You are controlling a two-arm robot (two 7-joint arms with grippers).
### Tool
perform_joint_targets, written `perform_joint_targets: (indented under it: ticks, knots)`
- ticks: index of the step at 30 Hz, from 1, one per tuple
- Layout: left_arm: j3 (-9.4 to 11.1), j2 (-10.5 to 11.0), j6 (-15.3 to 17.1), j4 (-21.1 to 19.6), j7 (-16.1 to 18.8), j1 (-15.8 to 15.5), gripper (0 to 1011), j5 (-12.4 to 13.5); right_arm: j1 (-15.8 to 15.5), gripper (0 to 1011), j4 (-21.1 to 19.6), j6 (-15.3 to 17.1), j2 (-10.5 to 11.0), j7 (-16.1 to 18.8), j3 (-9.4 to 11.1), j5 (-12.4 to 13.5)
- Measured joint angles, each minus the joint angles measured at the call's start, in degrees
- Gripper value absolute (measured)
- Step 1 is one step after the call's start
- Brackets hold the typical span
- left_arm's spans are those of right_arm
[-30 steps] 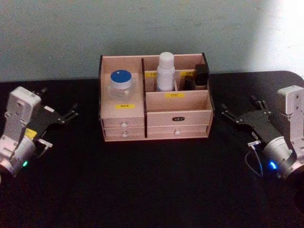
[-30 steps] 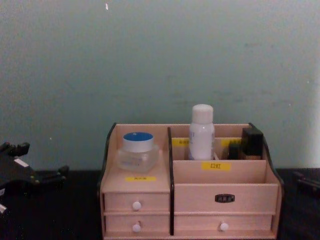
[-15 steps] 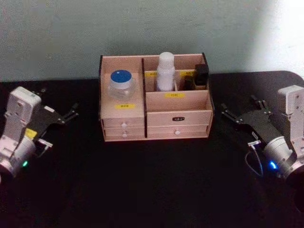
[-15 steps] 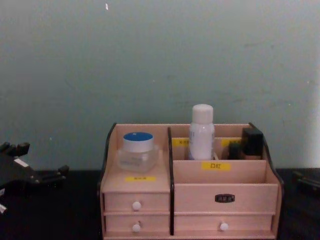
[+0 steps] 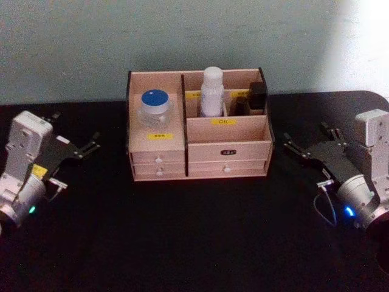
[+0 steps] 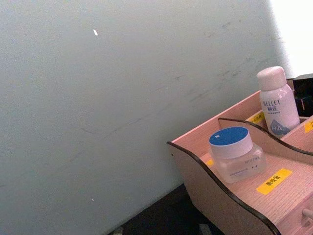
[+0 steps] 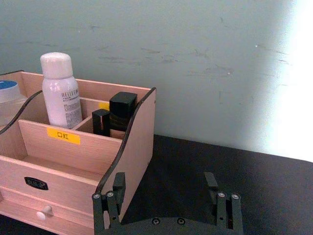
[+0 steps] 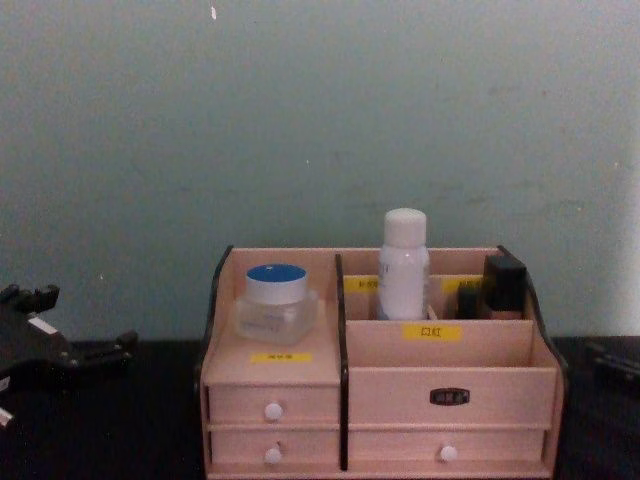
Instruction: Pick up the facial cleanser and watermelon frost from the table and place them into the tiered storage box.
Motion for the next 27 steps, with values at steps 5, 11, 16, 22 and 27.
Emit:
perform_joint_targets:
  ticks: [5, 11, 16, 22, 27]
  knots:
    - [0.0, 0.0, 0.0, 0.0, 0.0, 0.0, 1001, 0.0, 0.0, 1003, 0.0, 0.0, 0.0, 0.0, 0.0, 0.0]
    - [0.0, 0.0, 0.0, 0.0, 0.0, 0.0, 1001, 0.0, 0.0, 1002, 0.0, 0.0, 0.0, 0.0, 0.0, 0.0]
    - [0.0, 0.0, 0.0, 0.0, 0.0, 0.0, 1001, 0.0, 0.0, 1002, 0.0, 0.0, 0.0, 0.0, 0.0, 0.0]
    - [0.0, 0.0, 0.0, 0.0, 0.0, 0.0, 1001, 0.0, 0.0, 1003, 0.0, 0.0, 0.0, 0.0, 0.0, 0.0]
    - [0.0, 0.0, 0.0, 0.0, 0.0, 0.0, 1001, 0.0, 0.0, 1003, 0.0, 0.0, 0.0, 0.0, 0.0, 0.0]
